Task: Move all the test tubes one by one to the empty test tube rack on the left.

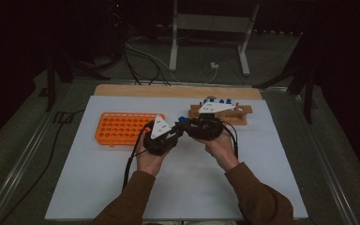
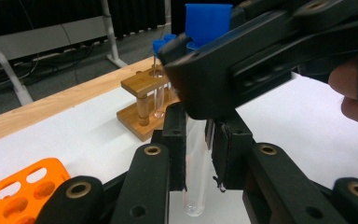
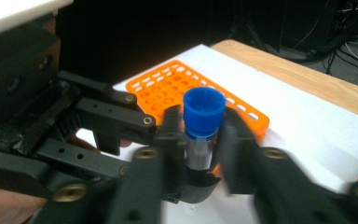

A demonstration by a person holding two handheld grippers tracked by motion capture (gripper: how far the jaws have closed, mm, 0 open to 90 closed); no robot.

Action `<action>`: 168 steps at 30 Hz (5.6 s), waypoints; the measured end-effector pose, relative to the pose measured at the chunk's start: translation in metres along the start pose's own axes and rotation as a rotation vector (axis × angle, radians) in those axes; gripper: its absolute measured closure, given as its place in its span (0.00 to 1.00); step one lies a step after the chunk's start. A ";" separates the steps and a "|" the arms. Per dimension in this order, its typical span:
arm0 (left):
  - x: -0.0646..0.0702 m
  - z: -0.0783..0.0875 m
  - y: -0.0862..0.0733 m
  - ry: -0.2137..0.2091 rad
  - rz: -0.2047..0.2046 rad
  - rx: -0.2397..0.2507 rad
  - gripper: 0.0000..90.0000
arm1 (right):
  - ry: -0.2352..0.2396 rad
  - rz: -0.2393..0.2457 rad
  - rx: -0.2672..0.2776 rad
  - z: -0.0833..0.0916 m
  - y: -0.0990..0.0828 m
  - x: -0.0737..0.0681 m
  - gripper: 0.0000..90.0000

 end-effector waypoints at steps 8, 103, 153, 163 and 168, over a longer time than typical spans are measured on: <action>-0.012 0.004 -0.004 0.054 0.028 0.014 0.86 | -0.041 -0.026 0.049 0.018 0.000 0.009 0.41; -0.063 -0.012 -0.083 0.120 0.082 -0.066 0.85 | -0.416 -0.047 0.091 0.126 -0.098 0.056 0.01; -0.066 0.078 -0.072 0.221 0.200 0.004 0.01 | -0.431 -0.110 0.112 0.118 -0.068 0.078 0.01; -0.066 0.077 -0.077 0.249 0.210 0.005 0.01 | -0.431 -0.150 0.136 0.109 -0.055 0.096 0.01; -0.068 0.079 -0.079 0.270 0.224 0.013 0.01 | -0.453 -0.163 0.128 0.105 -0.047 0.106 0.01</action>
Point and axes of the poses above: each handheld gripper's, and its own axes: z roughly backward along the jaws, y roughly out of its top, x roughly to its right, the point moved 1 cm from there along -z, roughly forward along the jaws, and after that the axes turned 1 degree about y, right-handed, at the moved point
